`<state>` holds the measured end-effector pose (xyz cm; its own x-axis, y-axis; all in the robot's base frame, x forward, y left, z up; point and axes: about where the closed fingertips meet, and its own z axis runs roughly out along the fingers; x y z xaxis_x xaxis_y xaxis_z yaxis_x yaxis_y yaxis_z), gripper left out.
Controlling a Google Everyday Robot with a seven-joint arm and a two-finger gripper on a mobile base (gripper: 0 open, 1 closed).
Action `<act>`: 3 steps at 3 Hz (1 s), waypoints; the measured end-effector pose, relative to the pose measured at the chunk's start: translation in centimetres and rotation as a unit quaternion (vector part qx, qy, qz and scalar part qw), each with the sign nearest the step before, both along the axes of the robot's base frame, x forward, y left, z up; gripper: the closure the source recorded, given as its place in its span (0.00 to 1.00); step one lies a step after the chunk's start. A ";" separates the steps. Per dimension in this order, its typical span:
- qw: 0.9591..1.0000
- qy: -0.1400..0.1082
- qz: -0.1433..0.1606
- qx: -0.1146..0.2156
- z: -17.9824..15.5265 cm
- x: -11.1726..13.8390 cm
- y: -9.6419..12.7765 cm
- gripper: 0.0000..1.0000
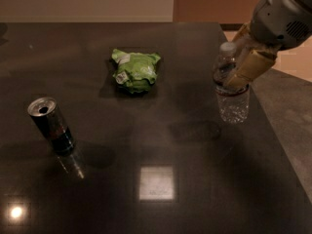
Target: Knock water bottle over
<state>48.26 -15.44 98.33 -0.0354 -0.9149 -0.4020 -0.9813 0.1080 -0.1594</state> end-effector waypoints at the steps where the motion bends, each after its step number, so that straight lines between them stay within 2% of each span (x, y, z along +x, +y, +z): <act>1: 0.996 0.002 0.035 -0.082 -0.5 -1.1 0.9 1.00; 3: 0.981 0.034 0.096 -0.167 -4.0 -2.6 3.5 1.00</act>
Offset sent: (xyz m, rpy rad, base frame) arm -0.0503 0.0240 -0.0403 -0.4000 0.1481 0.2218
